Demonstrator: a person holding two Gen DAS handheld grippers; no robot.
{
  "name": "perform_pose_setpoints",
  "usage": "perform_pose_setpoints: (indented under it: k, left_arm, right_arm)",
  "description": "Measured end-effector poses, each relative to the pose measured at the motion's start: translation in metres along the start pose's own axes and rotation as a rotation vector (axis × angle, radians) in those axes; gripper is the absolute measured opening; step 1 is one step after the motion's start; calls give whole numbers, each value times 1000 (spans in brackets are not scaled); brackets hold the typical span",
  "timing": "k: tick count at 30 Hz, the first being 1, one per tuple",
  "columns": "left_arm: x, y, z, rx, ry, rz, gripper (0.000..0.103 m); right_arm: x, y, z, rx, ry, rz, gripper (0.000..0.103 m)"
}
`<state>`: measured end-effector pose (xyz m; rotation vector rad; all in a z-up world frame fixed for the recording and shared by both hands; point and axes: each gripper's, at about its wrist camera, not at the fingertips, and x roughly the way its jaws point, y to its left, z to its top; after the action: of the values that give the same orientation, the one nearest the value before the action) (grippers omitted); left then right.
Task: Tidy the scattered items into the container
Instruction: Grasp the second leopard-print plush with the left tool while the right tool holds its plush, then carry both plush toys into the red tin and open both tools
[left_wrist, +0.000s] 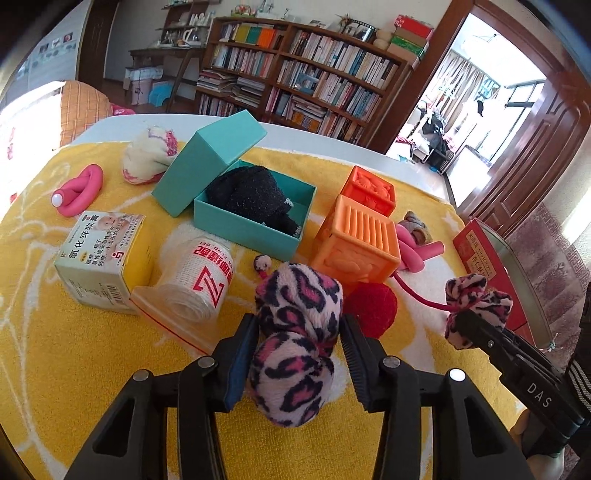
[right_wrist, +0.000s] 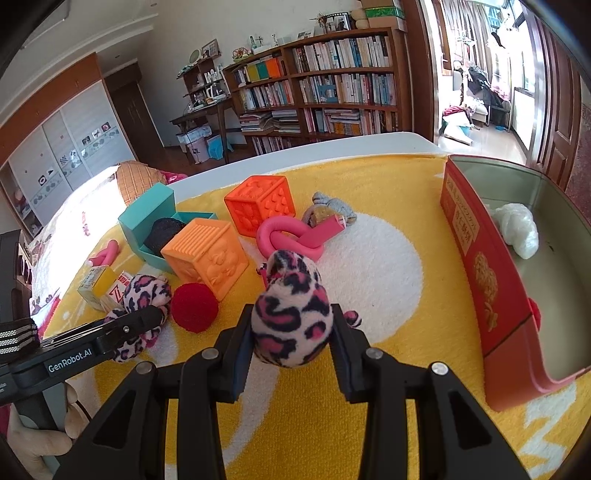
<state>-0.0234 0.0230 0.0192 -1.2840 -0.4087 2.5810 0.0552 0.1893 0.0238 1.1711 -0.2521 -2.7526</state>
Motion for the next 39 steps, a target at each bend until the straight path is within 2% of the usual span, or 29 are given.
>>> perform_pose_setpoints:
  k: [4, 7, 11, 17, 20, 21, 30, 39]
  left_arm:
    - [-18, -1, 1, -5, -29, -16, 48]
    - [-19, -6, 0, 16, -27, 2, 48]
    - [0, -11, -2, 53, 11, 84, 48]
    - [22, -14, 0, 65, 53, 84, 48]
    - [24, -20, 0, 97, 50, 113, 45]
    - [23, -21, -1, 97, 47, 108, 41]
    - [-11, -24, 1, 67, -40, 89, 41]
    - [-44, -78, 7, 157, -101, 20, 41]
  right_arm:
    - [-4, -2, 2, 11, -17, 6, 42]
    - [-7, -3, 3, 17, -30, 8, 42]
    - [-8, -3, 3, 22, -30, 11, 42]
    - [-10, -1, 2, 14, -41, 13, 42]
    - [-10, -1, 2, 15, -39, 13, 42]
    - [-10, -2, 2, 17, -39, 12, 42]
    - [-21, -5, 5, 36, -74, 26, 42]
    - [-58, -24, 16, 88, -176, 52, 42]
